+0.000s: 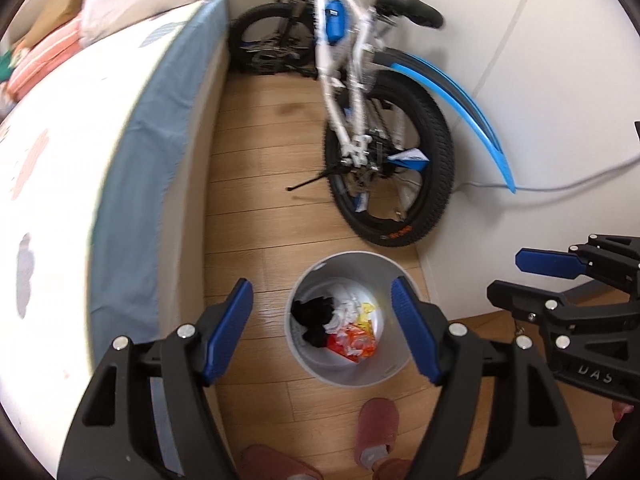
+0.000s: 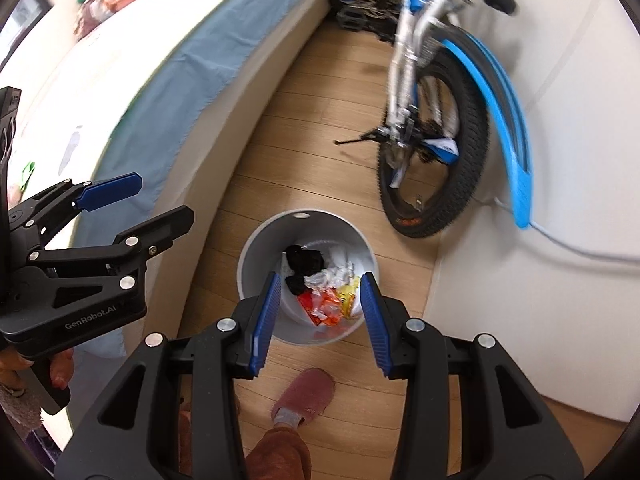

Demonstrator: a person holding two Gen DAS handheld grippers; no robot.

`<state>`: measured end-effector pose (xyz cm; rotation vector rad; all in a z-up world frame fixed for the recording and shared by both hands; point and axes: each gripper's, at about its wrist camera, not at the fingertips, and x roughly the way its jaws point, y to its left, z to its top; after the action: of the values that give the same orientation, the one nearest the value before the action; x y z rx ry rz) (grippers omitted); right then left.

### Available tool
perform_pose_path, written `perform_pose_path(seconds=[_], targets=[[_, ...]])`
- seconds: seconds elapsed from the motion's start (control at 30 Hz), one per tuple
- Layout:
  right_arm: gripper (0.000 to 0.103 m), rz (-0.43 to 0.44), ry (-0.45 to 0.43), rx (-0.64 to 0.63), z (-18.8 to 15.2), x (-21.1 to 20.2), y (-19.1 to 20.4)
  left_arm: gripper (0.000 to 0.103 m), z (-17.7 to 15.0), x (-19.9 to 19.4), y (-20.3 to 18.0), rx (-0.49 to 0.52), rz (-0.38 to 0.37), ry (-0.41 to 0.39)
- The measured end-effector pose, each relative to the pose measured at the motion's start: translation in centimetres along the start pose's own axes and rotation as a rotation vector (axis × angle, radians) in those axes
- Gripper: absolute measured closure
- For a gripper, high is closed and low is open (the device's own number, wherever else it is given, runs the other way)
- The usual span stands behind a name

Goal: Collect trash
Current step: 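Move both open tools back over the mat toward the socks, then grasp the pink sock ball with the right tool while the left tool grasps the grey sock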

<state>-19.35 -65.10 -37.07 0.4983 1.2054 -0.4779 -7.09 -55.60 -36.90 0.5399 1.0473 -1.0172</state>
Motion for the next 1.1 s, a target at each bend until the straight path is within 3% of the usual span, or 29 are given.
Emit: perform_pose_path(seconds=[0.17,0.33,0.8,1.1], targets=[[0.056,0.036,-0.022,-0.098,1.7,-0.8,4.9,0.031,-1.5,-3.0,4.3,-0.102,0.064,-0.021],[0.056,0.081,-0.037,-0.219,3.0,-1.5,11.4,0.031,-4.0,-6.8,9.5,-0.229,0.169,-0.039],[0.053,0.256,-0.107,-0.600,5.3,-5.7,35.6,0.028,-14.0,-21.1,27.9,-0.664,0.472,-0.112],[0.053,0.334,-0.150,-0.752,5.9,-7.3,49.3,0.028,-18.6,-26.6,36.5,-0.781,0.558,-0.159]])
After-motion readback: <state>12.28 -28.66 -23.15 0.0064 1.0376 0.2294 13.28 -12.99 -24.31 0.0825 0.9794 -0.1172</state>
